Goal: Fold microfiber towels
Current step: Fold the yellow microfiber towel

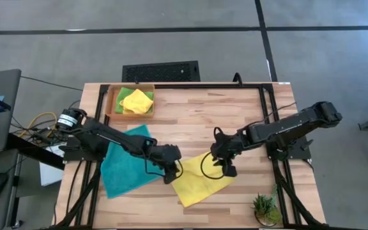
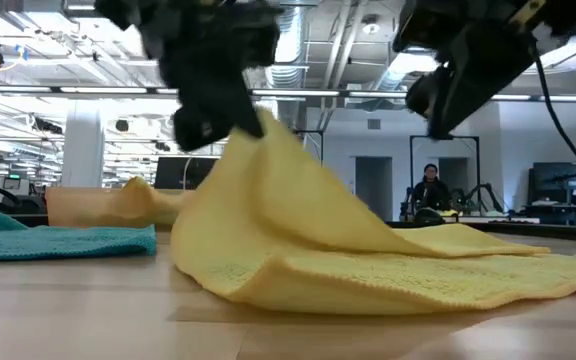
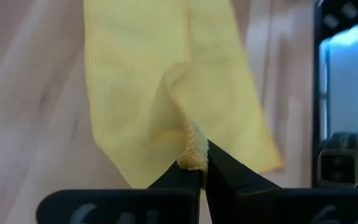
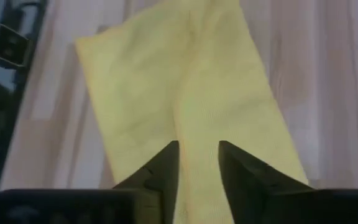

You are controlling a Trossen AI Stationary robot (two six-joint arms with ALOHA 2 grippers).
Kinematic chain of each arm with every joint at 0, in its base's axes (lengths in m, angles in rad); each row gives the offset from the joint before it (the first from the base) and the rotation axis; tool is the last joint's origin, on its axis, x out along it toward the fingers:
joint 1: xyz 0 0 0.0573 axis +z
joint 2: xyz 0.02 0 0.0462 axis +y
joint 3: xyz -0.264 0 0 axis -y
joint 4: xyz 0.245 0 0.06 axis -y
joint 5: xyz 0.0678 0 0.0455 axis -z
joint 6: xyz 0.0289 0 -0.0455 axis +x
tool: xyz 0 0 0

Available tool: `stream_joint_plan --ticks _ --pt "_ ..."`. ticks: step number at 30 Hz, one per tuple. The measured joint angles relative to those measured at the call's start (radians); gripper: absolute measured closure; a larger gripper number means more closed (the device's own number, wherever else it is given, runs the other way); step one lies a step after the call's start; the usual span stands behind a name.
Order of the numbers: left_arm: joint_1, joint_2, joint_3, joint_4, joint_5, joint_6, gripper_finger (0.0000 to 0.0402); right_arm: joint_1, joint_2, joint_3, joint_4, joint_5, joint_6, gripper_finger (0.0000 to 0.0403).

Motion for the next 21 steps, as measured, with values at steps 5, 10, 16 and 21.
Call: stream_joint_plan --ticks 5,10,16,21 --pt "0.015 -0.001 0.079 -0.008 -0.038 0.004 0.0401 0.001 0.068 0.000 0.095 0.008 0.000 0.0219" --pt "0.023 -0.001 0.128 -0.053 -0.054 0.027 0.0401 0.002 0.127 0.000 0.276 0.012 0.001 0.0192" --pt "0.023 -0.001 0.150 -0.078 -0.057 0.042 0.0401 0.001 0.178 0.001 0.338 0.053 0.063 0.0188" --pt "0.023 -0.001 0.163 -0.079 -0.057 0.050 0.0401 0.010 0.213 0.000 0.361 0.082 0.055 0.0199"
